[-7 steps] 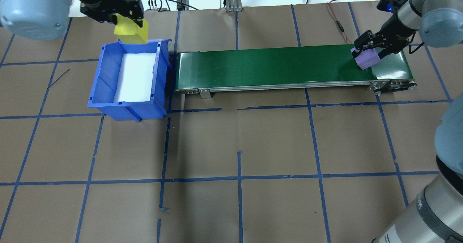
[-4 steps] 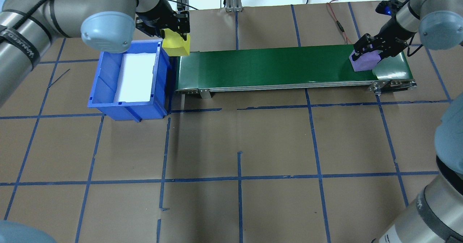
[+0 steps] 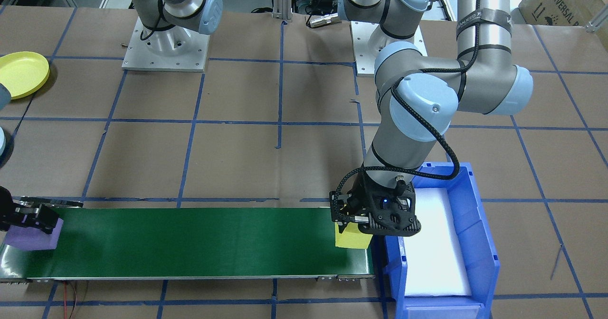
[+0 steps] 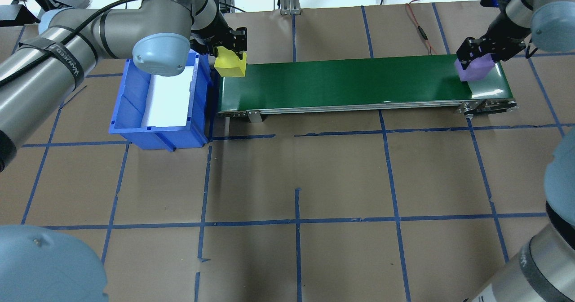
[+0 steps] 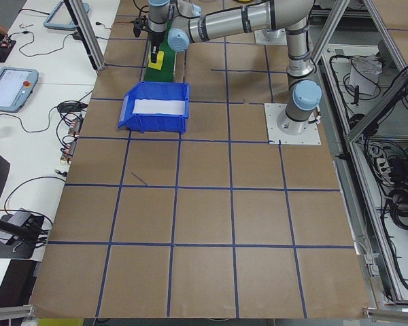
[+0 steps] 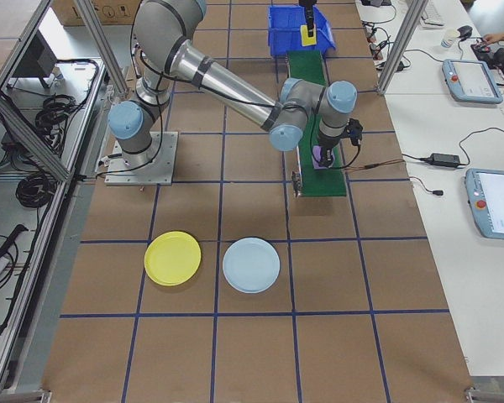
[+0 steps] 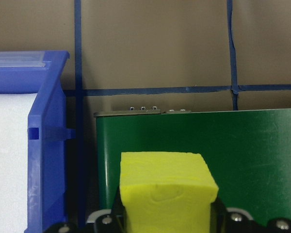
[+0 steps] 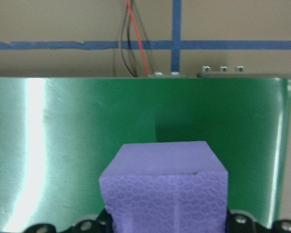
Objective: Move block left to right into plate
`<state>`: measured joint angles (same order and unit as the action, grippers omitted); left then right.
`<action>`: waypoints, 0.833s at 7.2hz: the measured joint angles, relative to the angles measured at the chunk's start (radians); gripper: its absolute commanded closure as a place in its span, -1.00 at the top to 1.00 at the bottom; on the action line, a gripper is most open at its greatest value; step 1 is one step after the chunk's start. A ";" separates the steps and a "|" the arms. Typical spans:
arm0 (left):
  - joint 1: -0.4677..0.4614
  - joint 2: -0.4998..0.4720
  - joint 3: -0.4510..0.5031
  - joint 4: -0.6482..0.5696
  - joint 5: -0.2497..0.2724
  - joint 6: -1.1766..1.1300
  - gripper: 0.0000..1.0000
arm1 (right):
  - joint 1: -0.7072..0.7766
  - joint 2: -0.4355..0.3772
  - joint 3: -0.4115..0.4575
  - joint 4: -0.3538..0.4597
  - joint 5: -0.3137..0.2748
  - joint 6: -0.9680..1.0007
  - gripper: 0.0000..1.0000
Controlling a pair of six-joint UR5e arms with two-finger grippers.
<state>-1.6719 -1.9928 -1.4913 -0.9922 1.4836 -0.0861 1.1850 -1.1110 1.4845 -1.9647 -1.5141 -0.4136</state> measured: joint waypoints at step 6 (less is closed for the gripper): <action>-0.001 -0.013 -0.040 0.062 0.000 -0.039 1.00 | -0.418 -0.074 0.120 -0.065 -0.077 -0.471 -0.54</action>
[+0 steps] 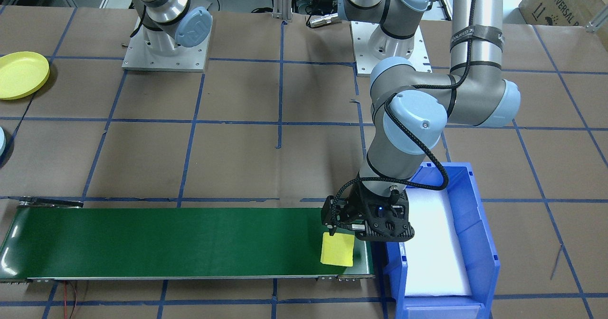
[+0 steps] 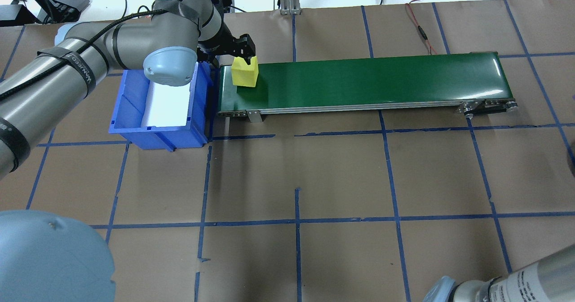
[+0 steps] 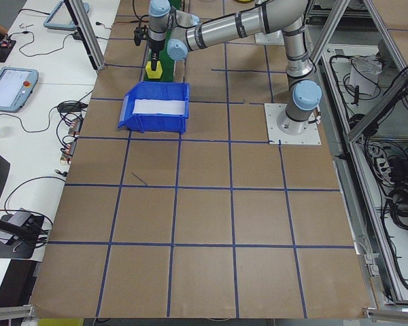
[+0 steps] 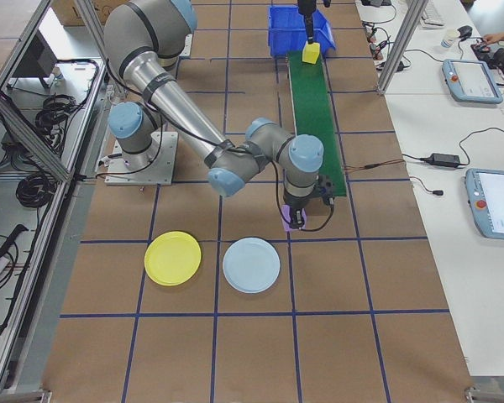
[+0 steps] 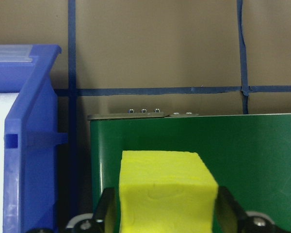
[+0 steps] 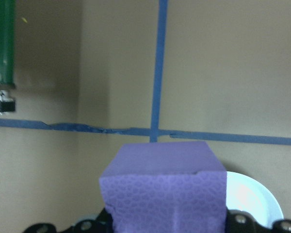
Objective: Move block left to right into plate
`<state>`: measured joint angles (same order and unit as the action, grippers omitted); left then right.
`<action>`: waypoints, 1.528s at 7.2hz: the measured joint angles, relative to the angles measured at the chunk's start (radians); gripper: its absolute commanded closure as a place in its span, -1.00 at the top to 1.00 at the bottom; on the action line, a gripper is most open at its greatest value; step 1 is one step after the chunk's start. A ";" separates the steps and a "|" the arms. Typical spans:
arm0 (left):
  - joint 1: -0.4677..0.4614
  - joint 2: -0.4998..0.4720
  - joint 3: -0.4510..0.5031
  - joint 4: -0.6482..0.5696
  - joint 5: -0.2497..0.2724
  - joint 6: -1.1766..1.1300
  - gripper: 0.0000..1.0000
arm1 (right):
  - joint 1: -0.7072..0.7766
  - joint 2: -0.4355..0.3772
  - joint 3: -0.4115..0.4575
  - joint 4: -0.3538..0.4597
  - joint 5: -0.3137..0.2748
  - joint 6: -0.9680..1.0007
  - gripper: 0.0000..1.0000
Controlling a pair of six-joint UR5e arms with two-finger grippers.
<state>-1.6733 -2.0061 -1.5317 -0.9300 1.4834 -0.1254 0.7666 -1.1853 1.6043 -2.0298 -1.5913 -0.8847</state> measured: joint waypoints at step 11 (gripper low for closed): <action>0.039 0.432 -0.001 -0.531 0.141 -0.026 1.00 | -0.031 -0.012 0.047 -0.093 0.048 0.081 0.99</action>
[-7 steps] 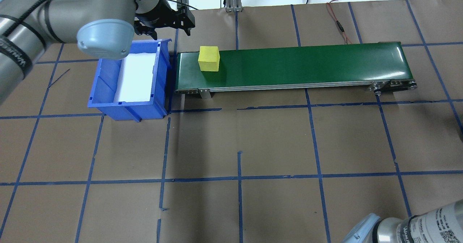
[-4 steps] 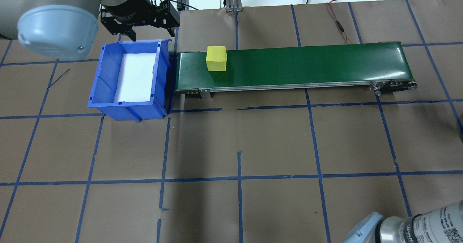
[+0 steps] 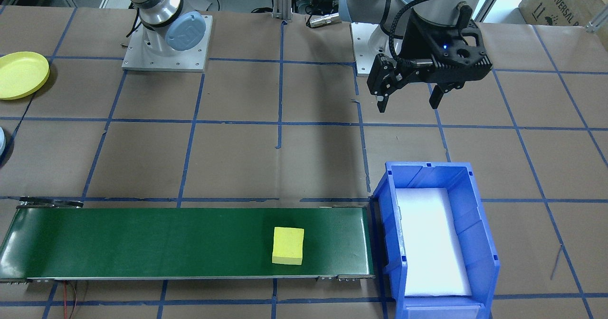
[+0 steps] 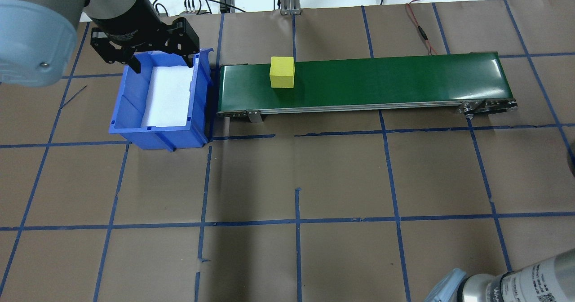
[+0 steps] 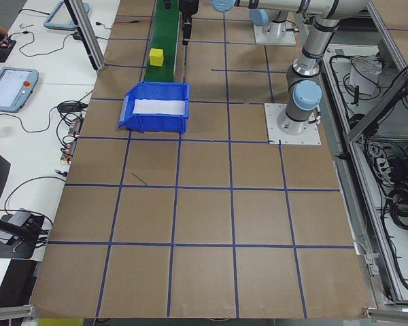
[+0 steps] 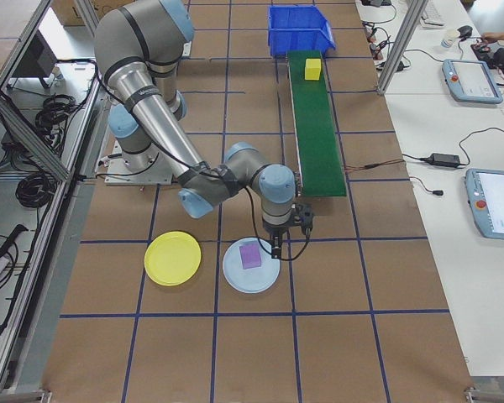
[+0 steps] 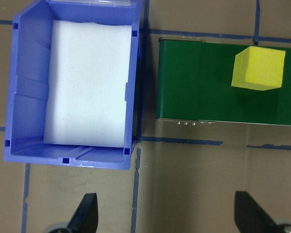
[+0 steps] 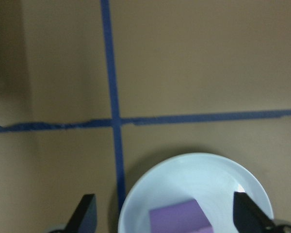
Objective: Move block left to right into plate
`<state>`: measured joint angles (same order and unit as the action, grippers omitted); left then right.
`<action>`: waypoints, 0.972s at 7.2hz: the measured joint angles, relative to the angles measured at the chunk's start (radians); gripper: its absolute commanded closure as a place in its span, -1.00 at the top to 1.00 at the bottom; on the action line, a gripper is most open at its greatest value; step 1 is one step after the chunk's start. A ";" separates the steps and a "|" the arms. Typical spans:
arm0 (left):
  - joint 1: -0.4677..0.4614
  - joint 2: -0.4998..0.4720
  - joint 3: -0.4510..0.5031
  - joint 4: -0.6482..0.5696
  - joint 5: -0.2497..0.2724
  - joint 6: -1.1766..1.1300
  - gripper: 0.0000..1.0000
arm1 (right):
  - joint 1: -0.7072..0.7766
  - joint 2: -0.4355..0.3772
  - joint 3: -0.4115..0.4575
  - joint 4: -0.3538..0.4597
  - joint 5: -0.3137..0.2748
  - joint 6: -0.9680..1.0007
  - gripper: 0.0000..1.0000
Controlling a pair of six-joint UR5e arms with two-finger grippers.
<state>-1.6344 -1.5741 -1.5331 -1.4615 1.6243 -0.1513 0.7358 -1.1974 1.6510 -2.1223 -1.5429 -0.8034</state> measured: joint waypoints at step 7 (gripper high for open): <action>0.000 0.020 -0.026 -0.031 -0.011 -0.006 1.00 | 0.418 0.067 -0.137 0.081 0.289 0.400 1.00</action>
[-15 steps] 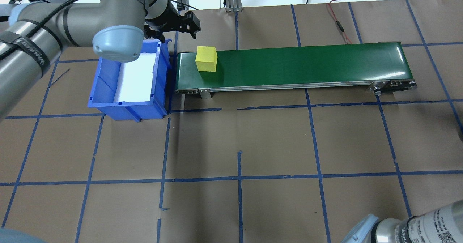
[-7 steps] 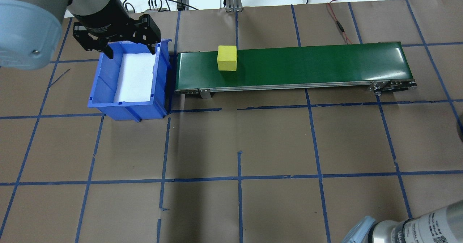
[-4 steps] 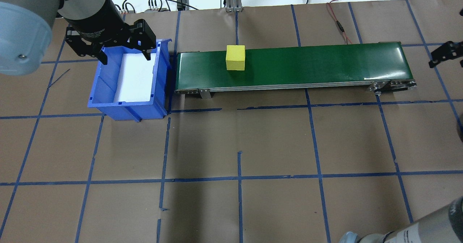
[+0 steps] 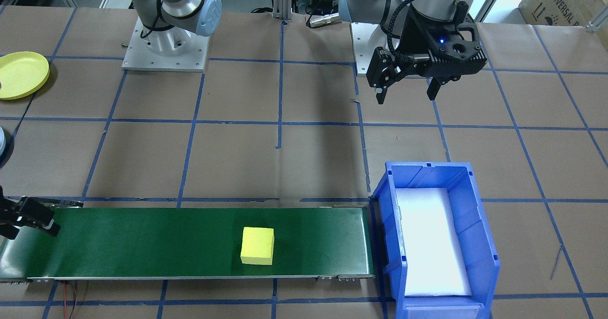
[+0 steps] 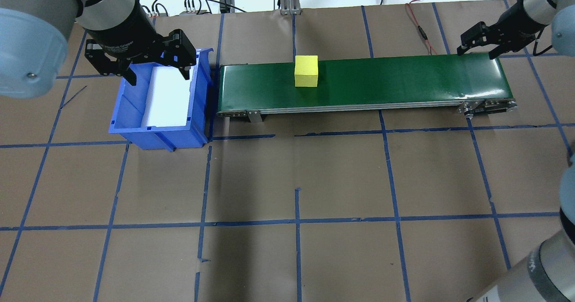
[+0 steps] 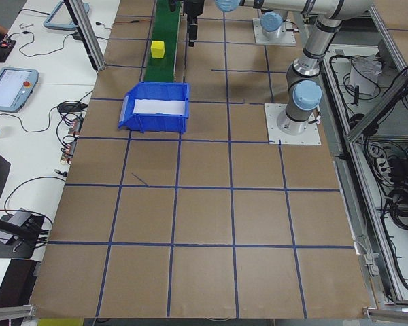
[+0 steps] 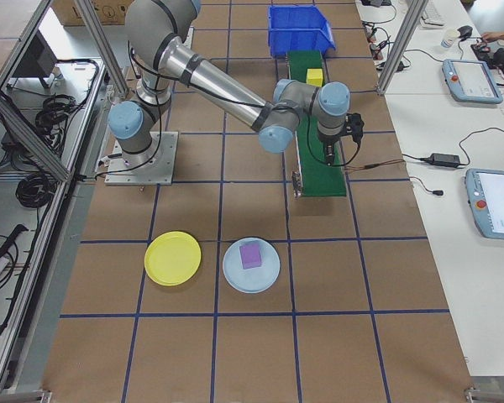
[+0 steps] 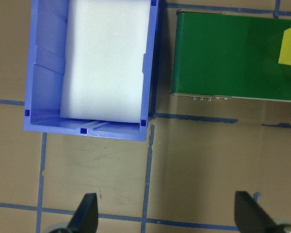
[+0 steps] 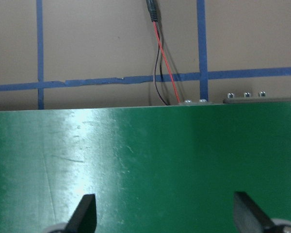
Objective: Move block left to right into plate
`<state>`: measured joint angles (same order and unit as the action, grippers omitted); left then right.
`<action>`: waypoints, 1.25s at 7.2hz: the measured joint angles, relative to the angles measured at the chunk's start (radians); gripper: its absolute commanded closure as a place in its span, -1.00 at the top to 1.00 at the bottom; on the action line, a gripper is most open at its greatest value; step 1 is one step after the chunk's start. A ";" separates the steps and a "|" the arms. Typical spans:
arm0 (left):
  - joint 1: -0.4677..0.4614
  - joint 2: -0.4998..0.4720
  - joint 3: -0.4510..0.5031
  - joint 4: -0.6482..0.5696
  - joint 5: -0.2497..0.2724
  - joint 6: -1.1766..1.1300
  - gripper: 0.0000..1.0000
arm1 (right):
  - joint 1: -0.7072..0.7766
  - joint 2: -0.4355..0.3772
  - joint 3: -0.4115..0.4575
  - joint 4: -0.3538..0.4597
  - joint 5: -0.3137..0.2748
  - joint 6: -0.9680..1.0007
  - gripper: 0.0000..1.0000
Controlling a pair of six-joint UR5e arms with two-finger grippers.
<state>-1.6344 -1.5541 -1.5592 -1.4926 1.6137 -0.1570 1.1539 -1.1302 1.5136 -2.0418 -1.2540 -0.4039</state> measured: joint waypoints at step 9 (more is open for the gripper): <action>-0.003 0.000 -0.001 0.006 -0.020 0.000 1.00 | 0.014 0.017 0.013 -0.029 0.098 0.042 1.00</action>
<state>-1.6375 -1.5540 -1.5604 -1.4863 1.5934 -0.1568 1.1674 -1.1127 1.5266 -2.0707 -1.1561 -0.3621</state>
